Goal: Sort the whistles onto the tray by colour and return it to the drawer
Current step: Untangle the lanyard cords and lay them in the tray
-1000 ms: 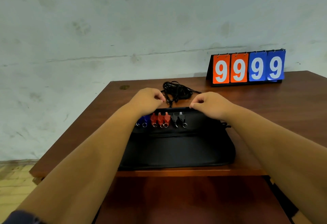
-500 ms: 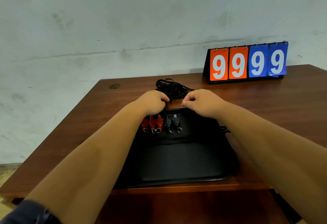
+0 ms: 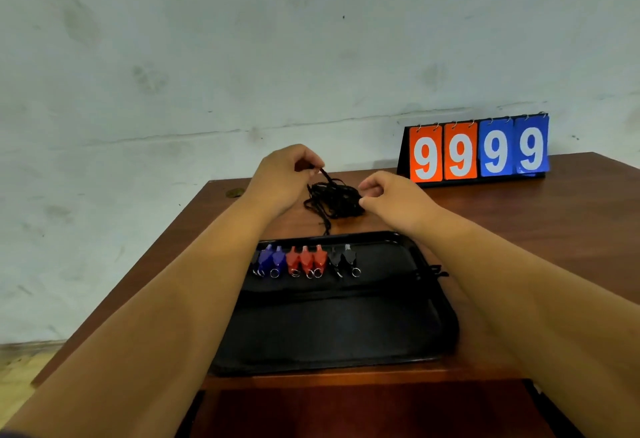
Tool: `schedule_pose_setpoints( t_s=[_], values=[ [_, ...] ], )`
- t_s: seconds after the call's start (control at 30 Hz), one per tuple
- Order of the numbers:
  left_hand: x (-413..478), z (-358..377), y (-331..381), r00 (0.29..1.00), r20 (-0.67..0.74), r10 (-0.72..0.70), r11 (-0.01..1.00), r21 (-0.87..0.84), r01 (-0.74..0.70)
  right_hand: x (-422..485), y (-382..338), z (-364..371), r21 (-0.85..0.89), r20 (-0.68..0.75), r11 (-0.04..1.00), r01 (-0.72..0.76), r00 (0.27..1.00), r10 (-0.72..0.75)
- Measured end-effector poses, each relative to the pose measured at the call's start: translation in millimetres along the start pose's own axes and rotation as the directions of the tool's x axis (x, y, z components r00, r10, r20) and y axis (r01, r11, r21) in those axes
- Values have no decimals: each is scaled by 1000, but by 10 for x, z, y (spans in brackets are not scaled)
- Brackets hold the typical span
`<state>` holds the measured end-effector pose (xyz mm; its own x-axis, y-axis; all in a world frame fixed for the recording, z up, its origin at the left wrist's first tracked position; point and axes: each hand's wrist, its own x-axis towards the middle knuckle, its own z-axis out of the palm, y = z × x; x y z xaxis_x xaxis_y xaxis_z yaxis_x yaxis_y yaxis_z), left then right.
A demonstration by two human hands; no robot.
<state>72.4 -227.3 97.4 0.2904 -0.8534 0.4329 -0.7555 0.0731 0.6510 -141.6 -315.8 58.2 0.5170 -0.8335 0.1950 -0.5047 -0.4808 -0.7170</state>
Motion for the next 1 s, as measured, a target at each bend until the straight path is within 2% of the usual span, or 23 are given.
schedule_pose_setpoints(
  t_s=[0.13, 0.23, 0.57, 0.77, 0.87, 1.0],
  values=[
    [-73, -278, 225, 998, -50, 26, 994, -104, -31, -50, -203, -17, 6, -12, 1000, 9, 1000, -9],
    [-158, -461, 390, 999, -30, 46, 992, -119, -49, -99, -345, 8, 10, -7, 1000, 24, 1000, -24],
    [-425, -846, 703, 994, -59, 89, 971, -217, -100, -273, -707, 248, 60, 98, 997, 53, 993, -59],
    [-492, -1008, 690, 994, -90, 65, 967, -240, -85, -430, -843, 295, 173, 249, 985, -23, 968, -22],
    [-487, -1075, 650, 994, -106, 33, 956, -285, -62, -546, -956, 261, 281, 388, 957, -72, 921, -45],
    [-473, -1135, 560, 988, -152, -25, 934, -355, -31, -631, -983, 244, 231, 436, 973, 9, 893, -111]
  ],
)
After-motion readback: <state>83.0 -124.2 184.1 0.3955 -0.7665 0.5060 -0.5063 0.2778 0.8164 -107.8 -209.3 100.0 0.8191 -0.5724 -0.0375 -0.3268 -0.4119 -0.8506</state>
